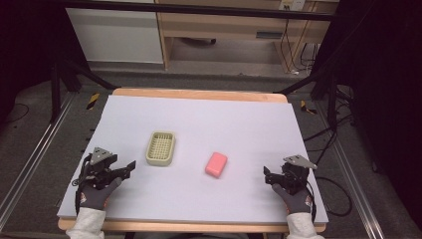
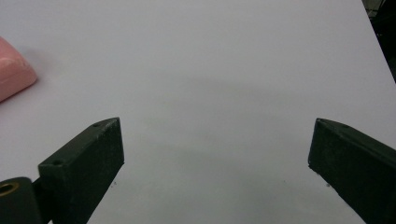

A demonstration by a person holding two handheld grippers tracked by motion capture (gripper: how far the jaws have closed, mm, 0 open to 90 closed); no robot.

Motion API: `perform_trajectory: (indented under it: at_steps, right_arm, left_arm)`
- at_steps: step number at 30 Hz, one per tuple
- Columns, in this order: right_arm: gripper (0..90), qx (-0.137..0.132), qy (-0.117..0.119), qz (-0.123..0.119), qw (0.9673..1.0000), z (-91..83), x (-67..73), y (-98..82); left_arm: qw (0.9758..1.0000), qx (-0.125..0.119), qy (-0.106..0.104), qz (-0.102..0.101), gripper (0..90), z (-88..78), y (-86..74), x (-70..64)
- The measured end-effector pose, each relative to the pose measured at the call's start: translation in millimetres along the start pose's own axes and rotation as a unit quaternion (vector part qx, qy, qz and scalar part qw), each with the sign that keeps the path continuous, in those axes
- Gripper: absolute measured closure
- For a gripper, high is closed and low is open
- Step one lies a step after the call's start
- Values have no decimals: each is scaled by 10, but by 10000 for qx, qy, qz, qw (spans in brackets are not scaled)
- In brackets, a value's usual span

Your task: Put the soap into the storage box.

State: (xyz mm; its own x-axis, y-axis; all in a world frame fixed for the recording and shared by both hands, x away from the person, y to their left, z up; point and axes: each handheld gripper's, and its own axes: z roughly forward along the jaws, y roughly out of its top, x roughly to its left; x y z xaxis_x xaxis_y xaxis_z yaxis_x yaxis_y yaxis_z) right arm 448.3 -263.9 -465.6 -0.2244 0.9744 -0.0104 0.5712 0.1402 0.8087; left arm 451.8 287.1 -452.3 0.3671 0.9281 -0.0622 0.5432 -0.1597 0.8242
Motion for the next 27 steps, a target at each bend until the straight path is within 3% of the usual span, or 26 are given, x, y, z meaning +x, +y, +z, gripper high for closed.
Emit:
perform_trajectory:
  at_steps: [5,11,21,27]
  right_arm:
    - [88,-8,34,-105,9999,-25,20,4]
    - [74,9,21,-98,9999,-25,5,-13]
    - [83,47,43,-101,9999,-5,8,-11]
    - [92,143,-59,-138,9998,5,5,-11]
  left_arm:
    - [9999,-41,-118,-31,266,-33,28,-52]
    - [9996,-71,-270,-25,271,-44,64,-129]
    - [9989,-112,-432,104,261,-37,188,-287]
    - [9986,-81,-490,174,255,6,249,-366]
